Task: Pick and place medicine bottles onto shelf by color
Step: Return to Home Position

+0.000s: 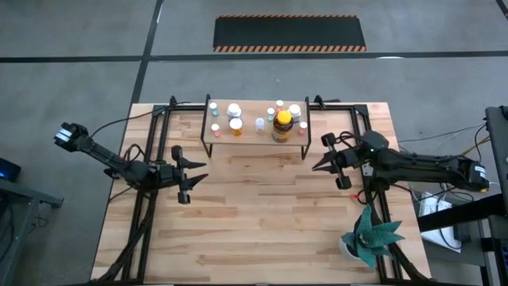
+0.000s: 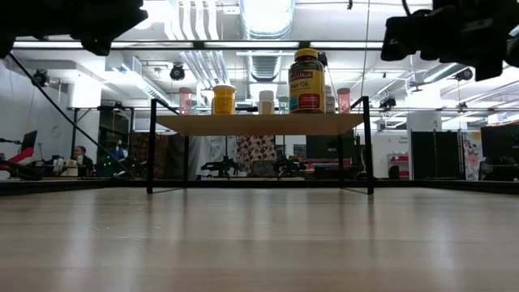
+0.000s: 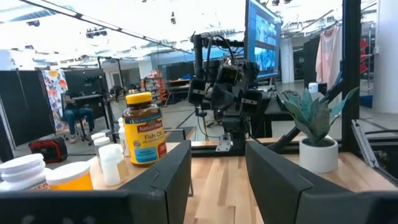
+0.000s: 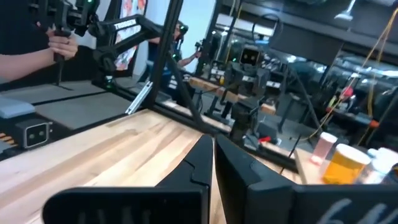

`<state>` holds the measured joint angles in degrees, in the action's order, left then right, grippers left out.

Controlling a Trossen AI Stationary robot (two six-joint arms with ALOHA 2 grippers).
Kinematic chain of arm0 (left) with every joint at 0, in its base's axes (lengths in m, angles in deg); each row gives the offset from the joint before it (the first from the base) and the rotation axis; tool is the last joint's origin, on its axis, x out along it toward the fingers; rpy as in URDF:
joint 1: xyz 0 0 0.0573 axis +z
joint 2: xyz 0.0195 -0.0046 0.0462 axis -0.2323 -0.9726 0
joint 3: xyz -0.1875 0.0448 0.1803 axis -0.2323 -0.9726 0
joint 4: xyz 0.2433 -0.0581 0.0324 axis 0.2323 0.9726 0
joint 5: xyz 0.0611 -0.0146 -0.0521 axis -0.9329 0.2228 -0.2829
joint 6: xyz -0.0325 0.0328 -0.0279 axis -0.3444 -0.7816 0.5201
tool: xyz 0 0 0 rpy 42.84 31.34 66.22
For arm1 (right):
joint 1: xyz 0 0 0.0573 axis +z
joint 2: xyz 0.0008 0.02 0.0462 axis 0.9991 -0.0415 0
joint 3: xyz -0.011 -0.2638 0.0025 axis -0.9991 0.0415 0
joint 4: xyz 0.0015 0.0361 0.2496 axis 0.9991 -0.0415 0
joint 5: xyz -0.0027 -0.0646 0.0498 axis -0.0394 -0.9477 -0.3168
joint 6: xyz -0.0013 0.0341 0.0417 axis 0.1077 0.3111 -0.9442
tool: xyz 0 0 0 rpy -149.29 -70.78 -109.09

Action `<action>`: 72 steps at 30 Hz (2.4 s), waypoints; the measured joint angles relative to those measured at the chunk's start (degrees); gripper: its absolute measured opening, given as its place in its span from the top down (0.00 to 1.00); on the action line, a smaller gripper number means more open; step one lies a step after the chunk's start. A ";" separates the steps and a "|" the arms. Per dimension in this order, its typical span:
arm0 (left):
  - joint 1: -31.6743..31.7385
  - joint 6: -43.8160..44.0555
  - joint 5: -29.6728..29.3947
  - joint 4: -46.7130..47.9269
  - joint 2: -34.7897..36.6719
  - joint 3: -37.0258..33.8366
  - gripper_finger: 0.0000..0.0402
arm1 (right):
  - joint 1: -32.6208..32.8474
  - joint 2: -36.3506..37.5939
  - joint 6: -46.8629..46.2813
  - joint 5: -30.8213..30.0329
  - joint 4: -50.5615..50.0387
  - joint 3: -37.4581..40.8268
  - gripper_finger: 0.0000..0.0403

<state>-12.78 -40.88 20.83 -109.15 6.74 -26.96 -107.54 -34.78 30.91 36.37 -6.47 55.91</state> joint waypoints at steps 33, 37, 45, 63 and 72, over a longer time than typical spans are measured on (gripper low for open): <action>0.02 -2.44 -1.75 10.98 25.56 -9.29 0.66 | -4.89 22.44 -2.01 -4.54 -3.47 11.52 0.98; 0.02 -2.40 -1.74 12.38 27.21 -9.33 0.66 | -5.05 23.87 -2.04 -4.54 -7.36 11.52 0.98; 0.02 -2.74 -1.73 12.64 28.18 -9.40 0.66 | -5.03 24.42 -0.91 -4.44 -16.50 11.89 0.98; 0.02 -2.35 -2.03 12.50 27.66 -9.47 0.66 | -5.01 24.27 -11.54 -33.51 -24.94 11.96 0.98; 0.01 -2.35 -2.08 12.50 27.49 -9.49 0.66 | -5.01 24.29 -12.50 -33.92 -24.92 11.98 0.98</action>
<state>-12.78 -43.23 18.75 -96.65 34.23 -36.44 -112.55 -10.48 18.41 2.45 -31.39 67.89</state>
